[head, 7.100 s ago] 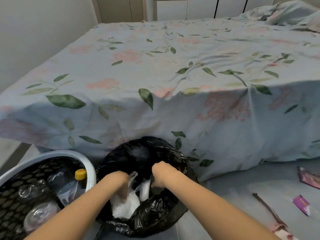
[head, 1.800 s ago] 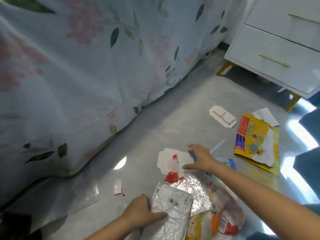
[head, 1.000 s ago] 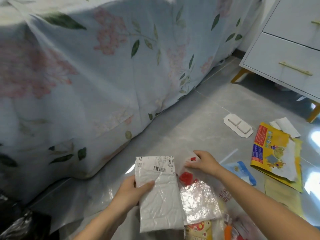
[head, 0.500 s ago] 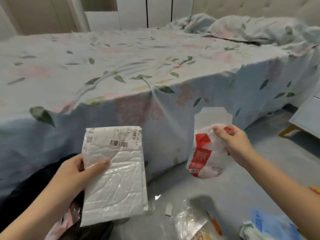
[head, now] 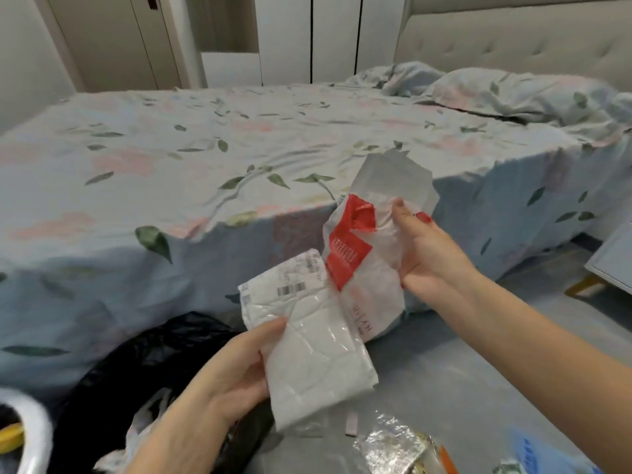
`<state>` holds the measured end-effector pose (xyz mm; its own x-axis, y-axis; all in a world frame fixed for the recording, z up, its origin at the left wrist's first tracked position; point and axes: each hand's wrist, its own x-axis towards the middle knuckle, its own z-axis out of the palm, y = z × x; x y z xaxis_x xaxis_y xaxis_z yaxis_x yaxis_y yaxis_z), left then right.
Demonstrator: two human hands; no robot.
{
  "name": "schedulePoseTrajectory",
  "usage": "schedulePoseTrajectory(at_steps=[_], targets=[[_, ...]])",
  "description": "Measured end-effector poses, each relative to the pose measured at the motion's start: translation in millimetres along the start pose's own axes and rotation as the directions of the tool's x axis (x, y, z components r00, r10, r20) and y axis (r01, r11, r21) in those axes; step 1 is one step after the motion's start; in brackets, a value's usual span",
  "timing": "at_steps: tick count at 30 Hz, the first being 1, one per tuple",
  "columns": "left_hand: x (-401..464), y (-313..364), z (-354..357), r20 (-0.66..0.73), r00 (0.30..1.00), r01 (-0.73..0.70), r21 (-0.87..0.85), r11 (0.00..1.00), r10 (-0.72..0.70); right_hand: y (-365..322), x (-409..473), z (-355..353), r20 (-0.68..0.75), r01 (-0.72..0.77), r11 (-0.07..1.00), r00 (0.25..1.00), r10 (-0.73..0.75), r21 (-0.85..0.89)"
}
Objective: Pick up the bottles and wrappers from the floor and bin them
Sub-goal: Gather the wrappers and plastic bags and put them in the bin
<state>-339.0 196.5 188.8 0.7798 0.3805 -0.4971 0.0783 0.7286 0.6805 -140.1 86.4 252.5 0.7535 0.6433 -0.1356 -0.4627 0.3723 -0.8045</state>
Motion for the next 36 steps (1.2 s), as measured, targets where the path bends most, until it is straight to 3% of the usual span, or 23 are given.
schedulePoseTrajectory(at_steps=[4, 6, 8, 11, 13, 15, 19, 21, 22, 24, 25, 26, 28, 31, 36], targets=[[19, -11, -7, -0.158, 0.986, -0.043, 0.111, 0.993, 0.060, -41, 4, 5, 0.000, 0.216, 0.974, 0.976, -0.217, 0.074], [23, -17, -9, -0.151, 0.989, 0.007, 0.068, 0.998, 0.004, -62, 1, 14, 0.040, 0.332, 0.934, 0.940, -0.340, 0.131], [24, -20, -1, -0.081, 0.993, 0.086, -0.042, 0.995, -0.090, -58, -10, 24, 0.153, 0.346, 0.930, 0.920, -0.362, 0.123], [23, -14, 12, 0.055, 0.989, 0.143, -0.181, 0.973, -0.135, -7, -28, 26, 0.233, 0.153, 0.983, 0.964, -0.125, -0.105], [22, -10, 17, 0.149, 0.985, 0.115, -0.187, 0.976, -0.088, 29, -35, 13, 0.135, 0.003, 0.926, 0.989, 0.052, -0.377], [22, -9, 17, 0.228, 0.973, 0.074, -0.188, 0.979, -0.030, 52, -39, 0, 0.065, -0.105, 0.846, 0.985, 0.162, -0.523], [13, -15, 19, 0.243, 0.969, -0.075, 0.140, 0.987, 0.039, 70, -43, -11, 0.061, -0.081, 0.751, 0.985, 0.160, -0.655], [17, -22, 19, 0.146, 0.983, -0.143, 0.243, 0.959, 0.110, 75, -45, -10, 0.087, 0.025, 0.630, 0.994, 0.067, -0.776], [18, -26, 16, 0.090, 0.986, -0.161, 0.246, 0.956, 0.143, 77, -44, -11, 0.093, 0.080, 0.504, 0.996, -0.001, -0.860], [16, -27, 9, 0.042, 0.984, -0.178, 0.223, 0.958, 0.173, 77, -41, -11, 0.075, 0.104, 0.259, 0.990, -0.119, -0.960], [12, -24, 3, 0.027, 0.982, -0.189, 0.215, 0.958, 0.188, 77, -37, -9, 0.042, 0.071, 0.225, 0.991, -0.129, -0.972], [7, -19, -4, 0.006, 0.978, -0.205, 0.215, 0.955, 0.209, 76, -34, -6, -0.005, 0.020, 0.244, 0.995, -0.099, -0.969], [-7, -6, -23, -0.051, 0.967, -0.231, 0.246, 0.941, 0.251, 82, -26, 4, -0.046, -0.065, 0.387, 0.997, 0.057, -0.920], [-33, 18, -63, -0.139, 0.941, -0.247, 0.340, 0.907, 0.309, 117, -17, 29, 0.111, -0.109, 0.672, 0.955, 0.276, -0.733], [-63, 58, -141, -0.267, 0.883, -0.171, 0.582, 0.795, 0.386, 198, -16, 89, 0.398, -0.093, 0.854, 0.855, 0.332, -0.511]])
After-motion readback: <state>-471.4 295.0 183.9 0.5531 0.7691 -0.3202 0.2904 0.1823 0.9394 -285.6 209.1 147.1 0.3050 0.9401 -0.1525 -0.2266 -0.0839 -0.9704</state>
